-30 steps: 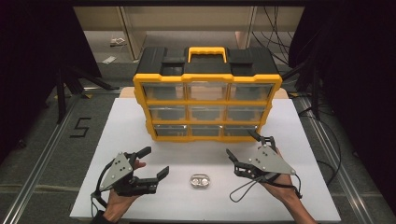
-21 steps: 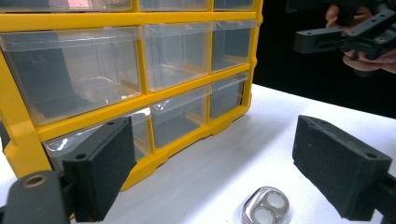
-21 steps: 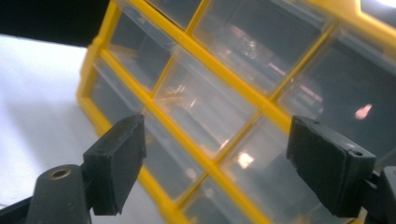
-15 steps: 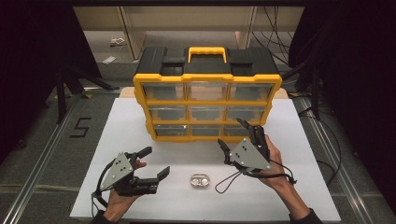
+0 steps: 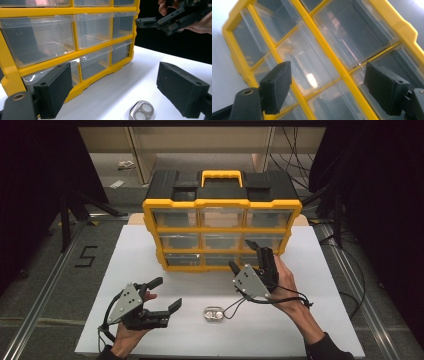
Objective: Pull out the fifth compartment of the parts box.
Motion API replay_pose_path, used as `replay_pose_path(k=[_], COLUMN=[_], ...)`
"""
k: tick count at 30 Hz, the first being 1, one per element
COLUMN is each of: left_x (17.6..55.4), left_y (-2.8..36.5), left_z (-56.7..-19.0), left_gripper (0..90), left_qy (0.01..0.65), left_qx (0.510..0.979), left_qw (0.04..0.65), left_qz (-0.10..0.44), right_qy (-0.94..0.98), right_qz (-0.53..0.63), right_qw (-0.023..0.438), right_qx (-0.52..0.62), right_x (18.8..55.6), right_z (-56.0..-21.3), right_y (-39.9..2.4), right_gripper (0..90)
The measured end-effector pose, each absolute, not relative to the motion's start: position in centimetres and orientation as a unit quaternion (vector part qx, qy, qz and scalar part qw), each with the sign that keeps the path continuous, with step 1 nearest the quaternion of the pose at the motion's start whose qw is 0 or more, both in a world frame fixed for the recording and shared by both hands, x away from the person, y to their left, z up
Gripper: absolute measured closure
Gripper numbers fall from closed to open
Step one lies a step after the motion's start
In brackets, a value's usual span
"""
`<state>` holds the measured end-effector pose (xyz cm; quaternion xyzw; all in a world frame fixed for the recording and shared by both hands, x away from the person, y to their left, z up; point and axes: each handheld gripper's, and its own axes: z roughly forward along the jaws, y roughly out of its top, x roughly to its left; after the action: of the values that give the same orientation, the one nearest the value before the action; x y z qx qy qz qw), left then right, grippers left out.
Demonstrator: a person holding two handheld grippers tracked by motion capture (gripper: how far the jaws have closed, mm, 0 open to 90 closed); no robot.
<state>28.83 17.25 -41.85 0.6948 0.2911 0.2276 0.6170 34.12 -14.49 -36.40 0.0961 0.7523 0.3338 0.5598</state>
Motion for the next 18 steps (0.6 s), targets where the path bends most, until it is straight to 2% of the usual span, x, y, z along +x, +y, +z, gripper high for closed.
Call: replay_pose_path(k=[18], left_x=[28.9], left_y=[17.2], left_z=[-41.9], left_gripper=[12.9], left_qy=[0.290], left_qx=[0.696], left_qw=[0.617], left_qz=[0.224], right_qy=[0.743], right_qz=[0.268], right_qw=[0.612], right_qx=[0.044], right_x=[36.3], right_z=[-36.9], right_y=[-12.5], right_gripper=[27.5])
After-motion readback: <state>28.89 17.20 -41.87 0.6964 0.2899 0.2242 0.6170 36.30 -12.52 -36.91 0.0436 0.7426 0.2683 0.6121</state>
